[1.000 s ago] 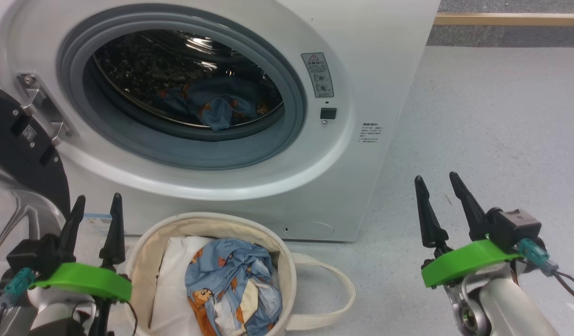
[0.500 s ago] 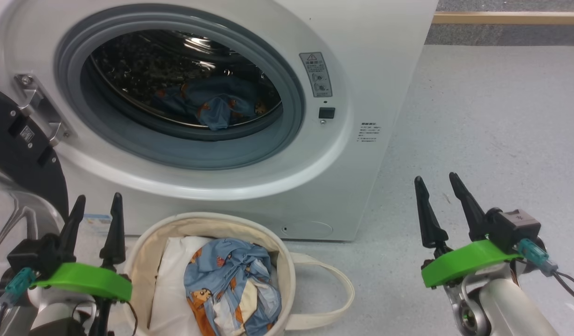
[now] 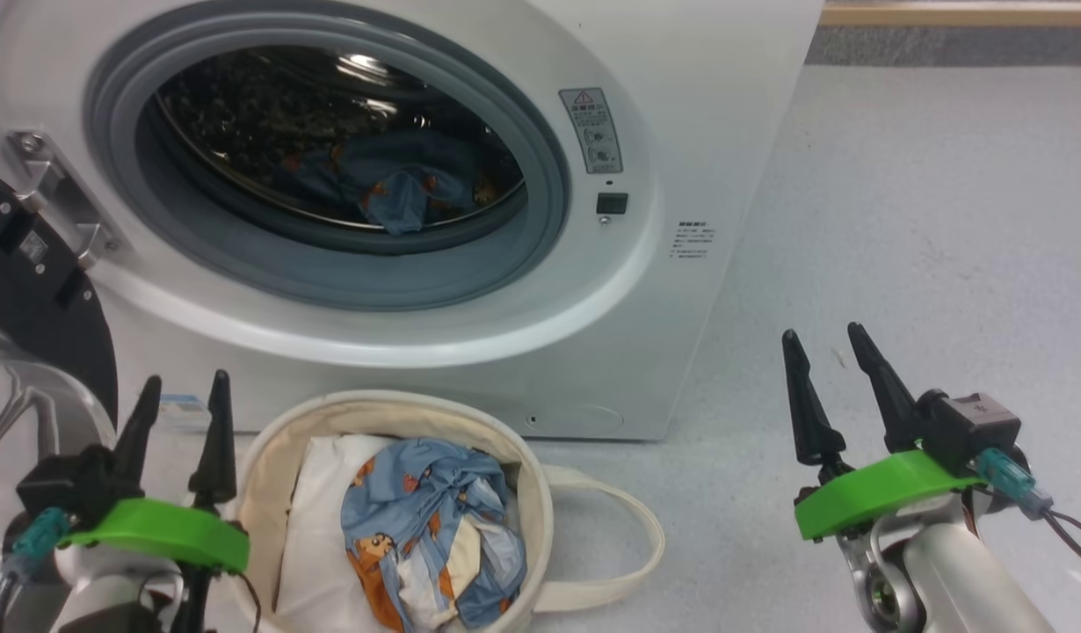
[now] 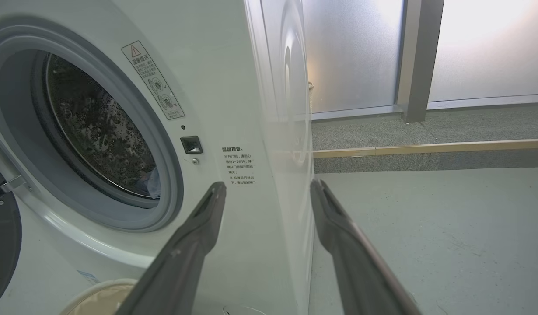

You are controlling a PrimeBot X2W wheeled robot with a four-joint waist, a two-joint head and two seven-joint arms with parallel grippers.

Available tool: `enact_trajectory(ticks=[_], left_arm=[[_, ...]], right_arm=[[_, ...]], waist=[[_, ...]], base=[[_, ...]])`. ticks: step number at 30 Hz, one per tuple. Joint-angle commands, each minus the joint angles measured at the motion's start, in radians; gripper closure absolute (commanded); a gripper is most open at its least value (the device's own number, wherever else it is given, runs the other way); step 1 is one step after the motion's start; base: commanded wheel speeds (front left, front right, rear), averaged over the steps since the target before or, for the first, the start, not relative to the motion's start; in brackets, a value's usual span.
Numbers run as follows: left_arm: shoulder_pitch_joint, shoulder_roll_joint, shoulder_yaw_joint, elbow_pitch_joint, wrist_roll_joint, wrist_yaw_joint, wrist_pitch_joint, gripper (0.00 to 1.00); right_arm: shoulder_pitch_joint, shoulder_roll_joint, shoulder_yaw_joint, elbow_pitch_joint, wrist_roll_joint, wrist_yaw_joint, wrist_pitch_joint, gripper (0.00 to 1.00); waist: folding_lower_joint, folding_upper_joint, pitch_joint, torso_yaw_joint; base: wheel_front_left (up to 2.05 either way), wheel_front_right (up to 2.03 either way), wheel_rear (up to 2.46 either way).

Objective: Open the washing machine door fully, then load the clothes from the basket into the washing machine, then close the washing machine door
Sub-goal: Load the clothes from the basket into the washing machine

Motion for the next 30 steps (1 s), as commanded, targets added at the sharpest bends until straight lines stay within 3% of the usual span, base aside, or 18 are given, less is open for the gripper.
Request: enact_trajectory(ticks=[1, 13, 30], left_arm=[[-0.037, 0.017, 0.028, -0.008, -0.004, -0.006, -0.012, 0.0], [-0.126, 0.008, -0.008, 0.195, -0.047, -0.006, -0.012, 0.0], [-0.344, -0.029, -0.162, 0.53, -0.128, -0.006, -0.012, 0.0]], right_arm=[[-0.032, -0.011, 0.013, -0.033, -0.003, 0.0, -0.012, 0.0], [-0.093, -0.024, 0.025, -0.037, -0.02, 0.0, -0.012, 0.0], [-0.203, -0.032, 0.038, -0.054, -0.048, 0.0, -0.012, 0.0]], waist=[[0.0001, -0.0001, 0.014, -0.002], [0.0001, -0.0001, 0.121, -0.024], [0.0001, -0.0001, 0.333, -0.035]], base=[[0.0, 0.0, 0.0], [0.0, 0.0, 0.0], [0.0, 0.0, 0.0]])
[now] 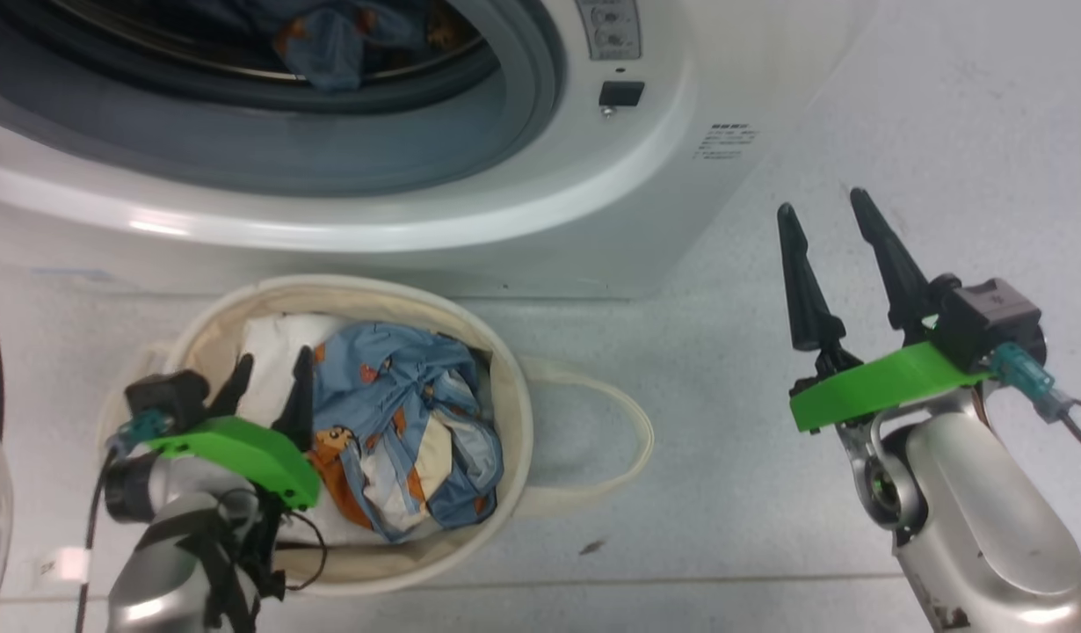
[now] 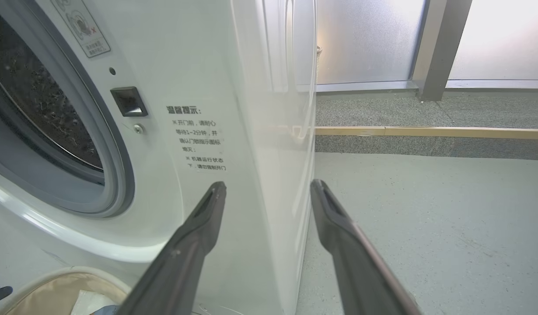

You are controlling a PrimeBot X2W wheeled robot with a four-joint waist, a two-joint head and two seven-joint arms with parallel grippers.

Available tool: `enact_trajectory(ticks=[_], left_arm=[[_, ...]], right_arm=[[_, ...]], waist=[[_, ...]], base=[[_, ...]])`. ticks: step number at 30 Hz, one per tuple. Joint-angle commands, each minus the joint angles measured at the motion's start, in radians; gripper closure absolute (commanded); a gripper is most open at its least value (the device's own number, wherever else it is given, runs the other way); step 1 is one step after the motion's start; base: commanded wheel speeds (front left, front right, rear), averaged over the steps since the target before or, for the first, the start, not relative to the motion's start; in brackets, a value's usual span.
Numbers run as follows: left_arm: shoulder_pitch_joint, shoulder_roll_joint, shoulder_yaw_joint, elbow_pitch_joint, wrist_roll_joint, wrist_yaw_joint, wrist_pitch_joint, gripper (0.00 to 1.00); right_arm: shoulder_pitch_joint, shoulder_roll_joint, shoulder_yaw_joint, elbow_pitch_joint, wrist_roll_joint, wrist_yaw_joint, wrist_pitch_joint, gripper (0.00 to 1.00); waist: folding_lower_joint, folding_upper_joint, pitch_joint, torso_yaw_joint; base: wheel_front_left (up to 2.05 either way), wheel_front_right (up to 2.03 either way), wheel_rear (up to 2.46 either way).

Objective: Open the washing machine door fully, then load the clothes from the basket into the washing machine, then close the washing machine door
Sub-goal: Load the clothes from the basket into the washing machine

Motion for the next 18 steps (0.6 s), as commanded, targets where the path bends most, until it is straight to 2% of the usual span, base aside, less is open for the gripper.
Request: enact_trajectory(ticks=[1, 9, 18], left_arm=[[-0.023, 0.016, 0.001, 0.016, -0.008, -0.006, -0.012, 0.0], [-0.102, -0.019, -0.132, 0.17, -0.049, -0.006, -0.005, 0.0], [-0.162, -0.017, -0.296, 0.229, -0.102, -0.006, 0.058, 0.0]], right_arm=[[-0.016, -0.011, 0.013, -0.035, -0.013, 0.0, -0.012, 0.0], [-0.036, -0.017, -0.001, -0.056, -0.032, 0.0, -0.012, 0.0], [-0.031, -0.02, -0.035, -0.097, -0.058, 0.0, -0.012, 0.0]], waist=[[-0.0002, 0.0, 0.039, -0.001], [-0.0002, 0.0, 0.118, -0.008], [-0.0002, 0.0, 0.207, -0.023]], base=[[0.0, 0.0, 0.0], [0.0, 0.0, 0.0], [0.0, 0.0, 0.0]])
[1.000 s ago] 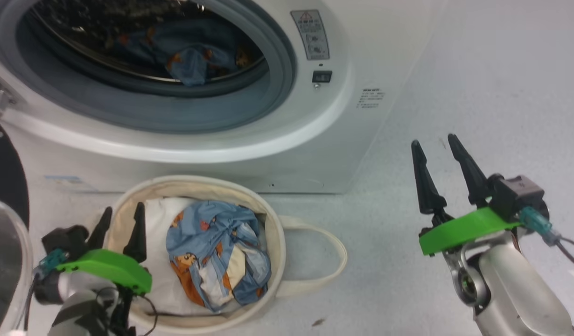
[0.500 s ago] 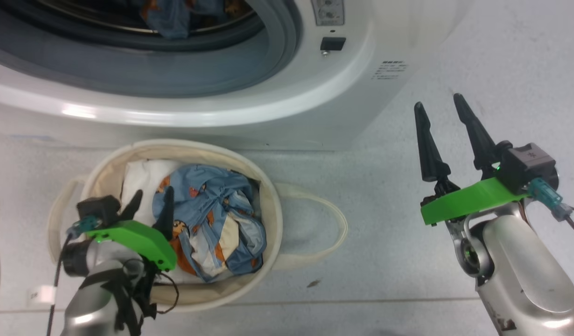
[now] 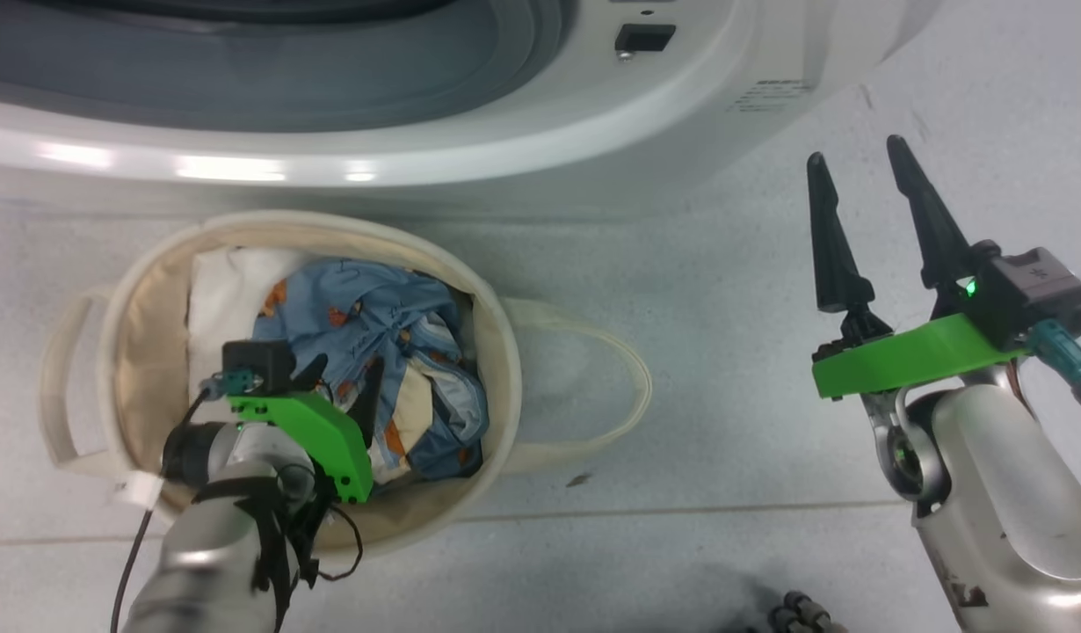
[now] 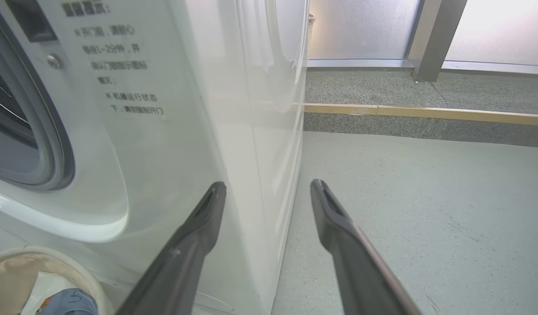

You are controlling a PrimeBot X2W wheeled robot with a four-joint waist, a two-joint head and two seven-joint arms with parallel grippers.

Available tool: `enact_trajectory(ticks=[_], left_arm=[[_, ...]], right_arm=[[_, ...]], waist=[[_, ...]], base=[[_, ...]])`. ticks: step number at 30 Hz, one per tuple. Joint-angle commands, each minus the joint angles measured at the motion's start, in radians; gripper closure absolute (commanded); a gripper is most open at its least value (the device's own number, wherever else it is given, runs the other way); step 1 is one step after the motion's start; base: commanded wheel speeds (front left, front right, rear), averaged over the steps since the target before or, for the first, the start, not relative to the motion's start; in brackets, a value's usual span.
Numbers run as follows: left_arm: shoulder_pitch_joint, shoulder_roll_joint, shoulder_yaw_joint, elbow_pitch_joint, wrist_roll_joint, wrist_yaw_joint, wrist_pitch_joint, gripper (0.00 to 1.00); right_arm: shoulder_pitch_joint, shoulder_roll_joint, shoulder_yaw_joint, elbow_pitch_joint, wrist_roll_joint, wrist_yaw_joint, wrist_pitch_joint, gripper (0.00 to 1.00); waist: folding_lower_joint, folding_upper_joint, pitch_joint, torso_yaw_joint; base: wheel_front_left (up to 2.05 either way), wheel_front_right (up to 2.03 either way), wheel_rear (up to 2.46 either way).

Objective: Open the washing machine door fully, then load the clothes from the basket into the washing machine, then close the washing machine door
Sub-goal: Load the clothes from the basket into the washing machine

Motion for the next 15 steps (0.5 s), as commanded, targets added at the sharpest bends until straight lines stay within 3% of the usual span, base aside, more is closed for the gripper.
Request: enact_trajectory(ticks=[1, 5, 15], left_arm=[[-0.003, 0.029, -0.01, 0.003, -0.007, -0.006, 0.01, 0.0], [-0.02, 0.029, -0.094, 0.023, -0.01, -0.006, 0.081, 0.0], [-0.042, 0.049, -0.19, 0.042, -0.027, -0.006, 0.191, 0.0]], right_arm=[[0.009, -0.006, 0.002, -0.041, -0.011, 0.0, -0.012, 0.0], [0.017, 0.003, -0.012, -0.056, -0.02, 0.0, -0.012, 0.0], [0.028, 0.017, -0.027, -0.074, -0.03, 0.0, -0.012, 0.0]], waist=[[-0.0001, 0.0, 0.027, -0.007], [-0.0001, 0.0, 0.056, -0.01], [-0.0001, 0.0, 0.086, -0.019]], base=[[0.0, 0.0, 0.0], [0.0, 0.0, 0.0], [0.0, 0.0, 0.0]])
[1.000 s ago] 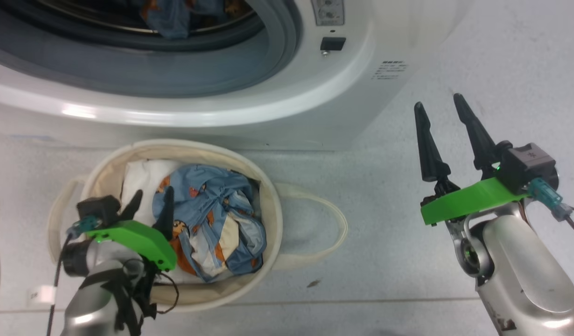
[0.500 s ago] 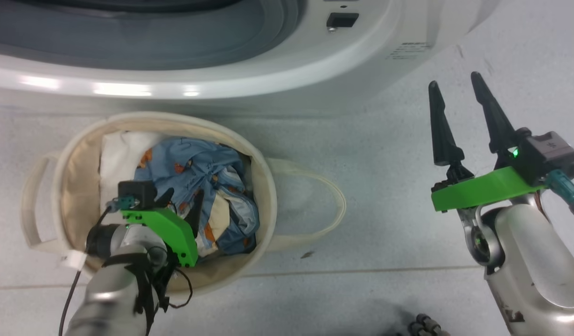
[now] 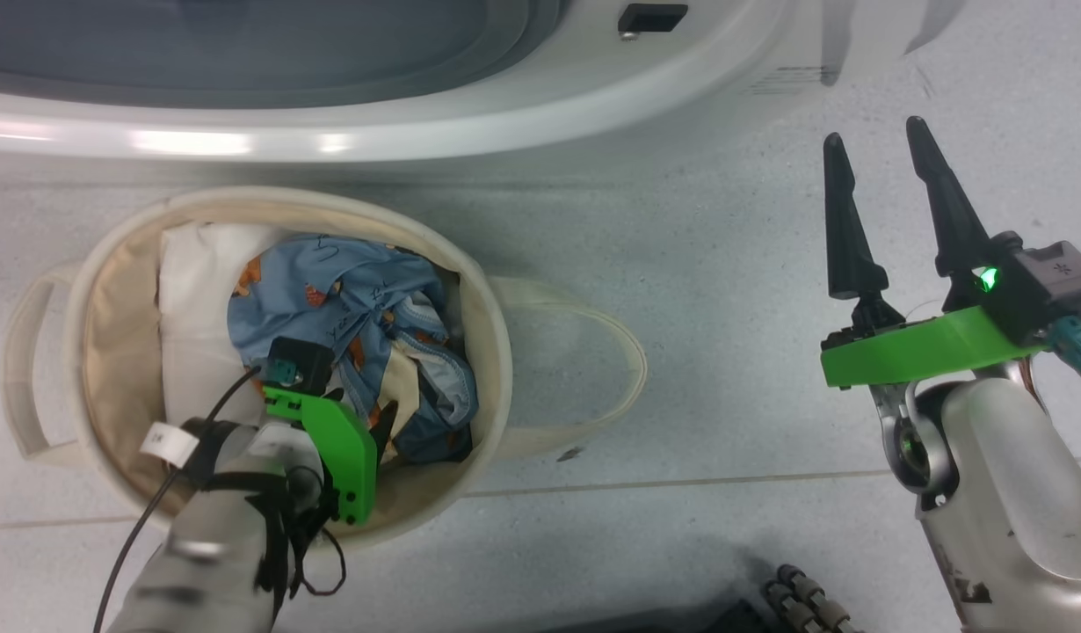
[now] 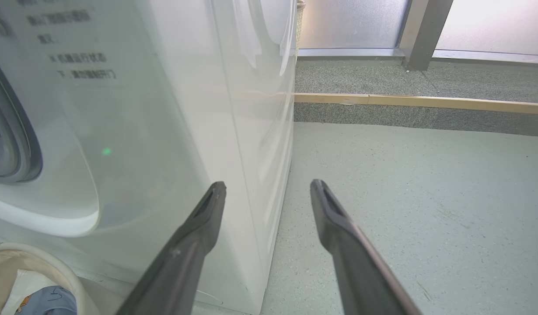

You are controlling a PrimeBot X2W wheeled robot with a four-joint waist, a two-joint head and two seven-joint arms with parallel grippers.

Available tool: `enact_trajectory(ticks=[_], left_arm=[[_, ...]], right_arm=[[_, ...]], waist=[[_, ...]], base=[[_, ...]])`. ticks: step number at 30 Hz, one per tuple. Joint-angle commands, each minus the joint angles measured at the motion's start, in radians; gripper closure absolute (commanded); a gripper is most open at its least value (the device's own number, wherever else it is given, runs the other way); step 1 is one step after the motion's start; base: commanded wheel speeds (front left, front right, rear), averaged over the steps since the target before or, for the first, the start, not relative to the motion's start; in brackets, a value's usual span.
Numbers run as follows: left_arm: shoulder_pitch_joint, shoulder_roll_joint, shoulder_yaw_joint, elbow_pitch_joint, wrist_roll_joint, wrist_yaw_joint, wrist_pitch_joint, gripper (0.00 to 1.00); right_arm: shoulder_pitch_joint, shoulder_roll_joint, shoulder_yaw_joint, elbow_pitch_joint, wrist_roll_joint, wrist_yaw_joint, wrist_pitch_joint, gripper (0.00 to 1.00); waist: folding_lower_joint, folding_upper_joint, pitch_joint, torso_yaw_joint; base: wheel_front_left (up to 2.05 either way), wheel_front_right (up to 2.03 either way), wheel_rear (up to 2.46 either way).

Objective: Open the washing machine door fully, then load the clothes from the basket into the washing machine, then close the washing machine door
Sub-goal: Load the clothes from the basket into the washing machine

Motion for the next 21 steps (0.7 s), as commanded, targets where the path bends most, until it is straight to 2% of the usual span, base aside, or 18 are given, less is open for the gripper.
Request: enact_trajectory(ticks=[1, 7, 11, 18, 19, 20, 21], left_arm=[[0.0, 0.034, 0.006, -0.002, -0.002, -0.006, 0.002, 0.0], [-0.017, 0.044, 0.006, 0.006, -0.011, 0.024, 0.016, 0.0], [-0.034, 0.05, -0.01, 0.008, 0.009, 0.077, -0.005, 0.0], [-0.041, 0.036, -0.022, 0.009, 0.004, 0.068, 0.021, 0.0], [-0.042, 0.036, -0.023, 0.009, 0.001, 0.065, 0.024, 0.06], [-0.044, 0.037, -0.021, 0.009, -0.002, 0.061, 0.022, 0.99], [-0.044, 0.038, -0.021, 0.009, -0.004, 0.059, 0.018, 1.0]], right_arm=[[0.03, 0.006, 0.008, -0.033, -0.01, 0.0, -0.012, 0.0], [0.041, 0.011, 0.005, -0.039, -0.012, 0.0, -0.012, 0.0], [0.045, 0.011, 0.004, -0.046, -0.014, 0.0, -0.012, 0.0], [0.052, 0.007, -0.006, -0.059, -0.022, 0.0, -0.012, 0.0], [0.053, 0.007, -0.007, -0.061, -0.023, 0.0, -0.012, 0.0], [0.054, 0.008, -0.008, -0.063, -0.023, 0.0, -0.012, 0.0], [0.054, 0.009, -0.009, -0.063, -0.024, 0.0, -0.012, 0.0]], waist=[[-0.0001, 0.0, 0.003, -0.001], [-0.0001, 0.0, 0.015, -0.007], [-0.0001, 0.0, 0.03, -0.015], [-0.0001, 0.0, 0.05, -0.02], [-0.0001, 0.0, 0.051, -0.022], [-0.0001, 0.0, 0.052, -0.023], [-0.0001, 0.0, 0.052, -0.023]], base=[[0.0, 0.0, 0.0], [0.0, 0.0, 0.0], [0.0, 0.0, 0.0], [0.0, 0.0, 0.0], [0.0, 0.0, 0.0], [0.0, 0.0, 0.0], [0.0, 0.0, 0.0]])
